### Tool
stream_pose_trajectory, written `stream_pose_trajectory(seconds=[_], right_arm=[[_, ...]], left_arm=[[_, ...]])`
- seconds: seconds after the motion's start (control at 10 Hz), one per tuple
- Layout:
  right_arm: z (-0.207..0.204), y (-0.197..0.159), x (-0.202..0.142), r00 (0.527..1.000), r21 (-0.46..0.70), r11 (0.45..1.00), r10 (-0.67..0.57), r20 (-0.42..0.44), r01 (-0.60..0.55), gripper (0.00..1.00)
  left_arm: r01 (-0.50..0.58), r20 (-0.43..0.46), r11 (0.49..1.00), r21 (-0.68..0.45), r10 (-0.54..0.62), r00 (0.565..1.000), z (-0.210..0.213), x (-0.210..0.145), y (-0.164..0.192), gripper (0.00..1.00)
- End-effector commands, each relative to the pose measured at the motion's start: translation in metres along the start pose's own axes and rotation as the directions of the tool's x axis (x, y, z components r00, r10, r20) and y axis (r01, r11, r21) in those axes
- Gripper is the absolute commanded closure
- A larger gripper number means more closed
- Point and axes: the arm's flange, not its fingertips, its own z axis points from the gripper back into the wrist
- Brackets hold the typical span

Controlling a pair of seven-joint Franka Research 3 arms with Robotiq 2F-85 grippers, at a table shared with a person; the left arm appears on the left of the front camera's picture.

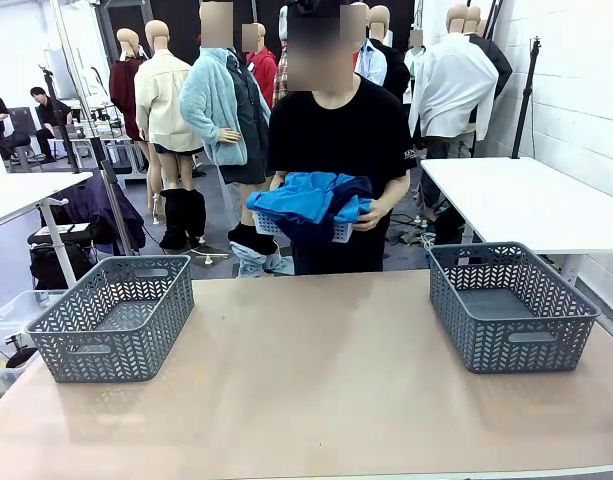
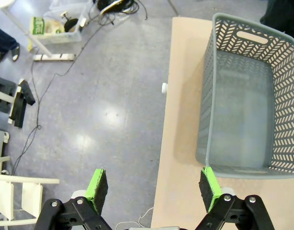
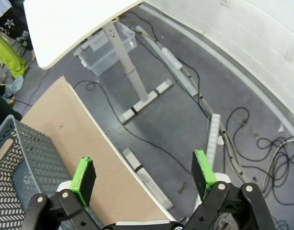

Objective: Sort the tops and bottoms.
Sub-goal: Lift clothes from the center of the table with your left hand.

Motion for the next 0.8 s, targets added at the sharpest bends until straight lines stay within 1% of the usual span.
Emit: stream_pose_trajectory(seconds=[0.0, 0.7], right_arm=[[0.0011, -0.0003, 0.0003, 1.000, -0.006, 1.000, 0.014, -0.005, -0.014, 0.00], [0.0011, -0.0003, 0.0003, 1.000, -0.006, 1.000, 0.014, -0.005, -0.014, 0.00]], left_arm=[[0.005, 0.006, 1.000, 0.005, -0.005, 1.000, 0.0001, 0.0006, 0.0003, 0.00], [0.005, 0.006, 1.000, 0.005, -0.005, 1.000, 0.0001, 0.0006, 0.0003, 0.00]])
